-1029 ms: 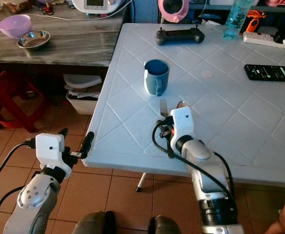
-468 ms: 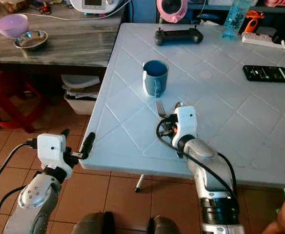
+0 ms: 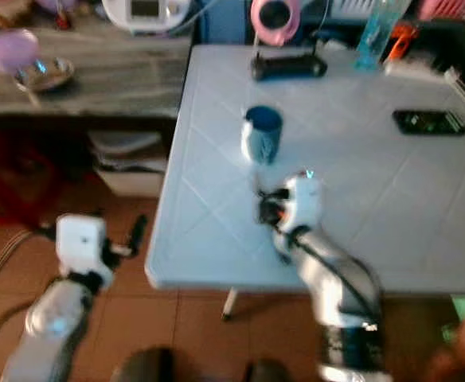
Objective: Setting the table
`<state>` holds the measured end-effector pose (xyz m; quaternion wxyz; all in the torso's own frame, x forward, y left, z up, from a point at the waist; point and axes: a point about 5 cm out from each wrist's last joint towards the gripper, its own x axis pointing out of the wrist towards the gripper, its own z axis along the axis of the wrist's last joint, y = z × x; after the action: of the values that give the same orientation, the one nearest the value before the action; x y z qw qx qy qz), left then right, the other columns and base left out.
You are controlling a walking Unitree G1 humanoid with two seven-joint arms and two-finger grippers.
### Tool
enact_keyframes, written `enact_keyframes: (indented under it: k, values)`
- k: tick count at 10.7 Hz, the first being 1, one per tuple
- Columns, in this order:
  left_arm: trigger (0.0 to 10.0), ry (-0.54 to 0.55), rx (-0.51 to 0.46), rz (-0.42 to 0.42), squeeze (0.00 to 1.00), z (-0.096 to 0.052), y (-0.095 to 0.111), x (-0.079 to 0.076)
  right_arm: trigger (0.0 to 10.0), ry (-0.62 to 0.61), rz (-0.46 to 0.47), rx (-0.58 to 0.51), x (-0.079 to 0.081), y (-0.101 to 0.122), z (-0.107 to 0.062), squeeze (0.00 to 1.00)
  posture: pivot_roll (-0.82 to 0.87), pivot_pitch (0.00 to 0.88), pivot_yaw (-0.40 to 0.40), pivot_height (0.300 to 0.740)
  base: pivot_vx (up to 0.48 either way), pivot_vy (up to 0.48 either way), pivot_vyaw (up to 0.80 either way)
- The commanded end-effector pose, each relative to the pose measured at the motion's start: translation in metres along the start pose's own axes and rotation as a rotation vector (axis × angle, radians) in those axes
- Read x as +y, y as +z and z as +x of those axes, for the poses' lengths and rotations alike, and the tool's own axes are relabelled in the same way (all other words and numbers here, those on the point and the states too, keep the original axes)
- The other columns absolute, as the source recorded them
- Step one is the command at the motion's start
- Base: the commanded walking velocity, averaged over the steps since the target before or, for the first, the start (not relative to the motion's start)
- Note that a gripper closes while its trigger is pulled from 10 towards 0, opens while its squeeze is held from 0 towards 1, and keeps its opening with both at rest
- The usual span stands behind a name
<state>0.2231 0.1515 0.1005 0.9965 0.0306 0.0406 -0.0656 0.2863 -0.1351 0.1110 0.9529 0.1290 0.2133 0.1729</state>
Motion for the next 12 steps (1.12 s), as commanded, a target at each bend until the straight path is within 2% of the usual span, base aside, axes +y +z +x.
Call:
enact_keyframes:
  k: [1,3,5,6,10,12]
  values:
    - [10.0,0.012,-0.015,0.016,0.00,0.001,0.001,0.000,0.0,0.011,0.033,0.052,0.004,-0.011,0.003,0.00,0.00,0.103,0.021,0.740,0.000,0.480,0.00]
    - [10.0,0.005,-0.028,0.033,0.00,0.002,0.001,-0.002,0.0,0.018,0.023,-0.018,0.007,0.000,0.003,0.00,0.00,0.094,0.018,0.740,0.000,0.459,0.00]
    - [10.0,0.038,-0.030,0.039,0.00,0.002,-0.001,0.000,0.0,0.050,-0.079,-0.133,0.018,0.010,0.001,0.00,-0.01,0.083,0.022,0.740,0.000,0.443,0.00]
    - [10.0,0.044,-0.041,0.039,0.00,0.004,0.001,0.000,0.0,0.024,-0.095,-0.159,0.017,0.012,0.001,0.00,-0.01,0.080,0.023,0.740,0.000,0.420,0.00]
    - [10.0,0.040,-0.085,0.062,0.00,0.014,0.009,0.001,0.0,-0.080,-0.168,-0.282,0.002,0.030,0.001,0.00,-0.01,0.075,0.028,0.740,0.328,0.348,0.00]
    - [10.0,0.037,-0.093,0.066,0.00,0.016,0.010,0.000,0.0,-0.102,-0.170,-0.304,-0.002,0.032,0.001,0.00,-0.01,0.072,0.027,0.740,0.362,0.315,0.00]
